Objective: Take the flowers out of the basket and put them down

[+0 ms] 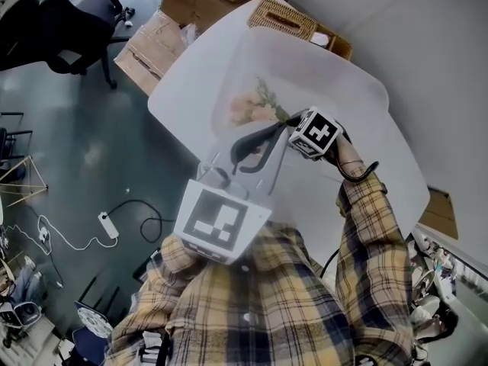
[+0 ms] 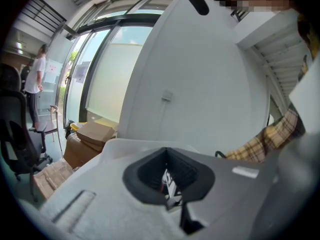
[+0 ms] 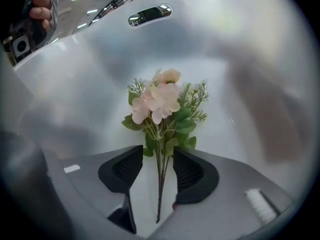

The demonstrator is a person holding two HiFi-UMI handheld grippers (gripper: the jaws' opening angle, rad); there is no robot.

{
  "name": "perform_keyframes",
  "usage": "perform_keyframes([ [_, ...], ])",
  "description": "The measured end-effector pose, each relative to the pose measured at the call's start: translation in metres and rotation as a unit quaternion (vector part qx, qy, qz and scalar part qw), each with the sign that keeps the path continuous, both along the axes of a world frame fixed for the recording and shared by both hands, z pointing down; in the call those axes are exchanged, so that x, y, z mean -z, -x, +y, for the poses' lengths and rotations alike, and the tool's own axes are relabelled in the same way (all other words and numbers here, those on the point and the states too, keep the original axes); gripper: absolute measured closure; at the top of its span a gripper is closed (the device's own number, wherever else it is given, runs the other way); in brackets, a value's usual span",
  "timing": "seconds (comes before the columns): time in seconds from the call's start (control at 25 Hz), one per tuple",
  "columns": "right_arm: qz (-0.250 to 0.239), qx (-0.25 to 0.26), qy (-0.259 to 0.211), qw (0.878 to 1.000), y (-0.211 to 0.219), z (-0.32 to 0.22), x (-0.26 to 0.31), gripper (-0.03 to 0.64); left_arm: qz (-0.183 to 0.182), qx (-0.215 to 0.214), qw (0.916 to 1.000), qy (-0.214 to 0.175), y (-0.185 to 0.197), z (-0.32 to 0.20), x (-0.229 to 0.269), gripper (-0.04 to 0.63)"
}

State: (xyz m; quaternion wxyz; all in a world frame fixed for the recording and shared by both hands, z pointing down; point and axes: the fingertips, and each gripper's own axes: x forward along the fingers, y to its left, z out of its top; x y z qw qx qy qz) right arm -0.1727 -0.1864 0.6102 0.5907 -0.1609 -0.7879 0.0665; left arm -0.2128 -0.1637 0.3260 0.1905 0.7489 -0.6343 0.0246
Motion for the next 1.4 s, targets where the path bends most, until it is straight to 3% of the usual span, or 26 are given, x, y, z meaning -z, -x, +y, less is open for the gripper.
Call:
perform_keyframes([
  [0.36,0.013,-0.005,-0.001,1.000,-0.001,0.005,-0.021,0.429,0.006,0.007,0.9999,-0.005,0.003,-0.001,-0.001,0.594],
  [0.52,0.014,-0.014,-0.015,1.000,-0.001,0.002,-0.026,0.526,0.007,0.009,0.9999,-0.006,0.005,0.000,-0.001,0.594],
  [0.72,0.011,-0.007,-0.005,1.000,-0.002,0.005,-0.026,0.584,0.005,0.010,0.9999,-0.010,0.006,0.000,0.000,0.594],
  [1.08,0.009,-0.008,-0.008,1.000,-0.006,-0.004,-0.016,0.597,0.000,0.005,0.9999,-0.012,0.001,0.002,0.004,0.594],
  [1.4,-0.002,-0.044,-0.015,0.999,-0.009,-0.011,0.008,0.597,-0.005,-0.010,0.9997,-0.022,-0.007,0.013,0.016,0.594],
])
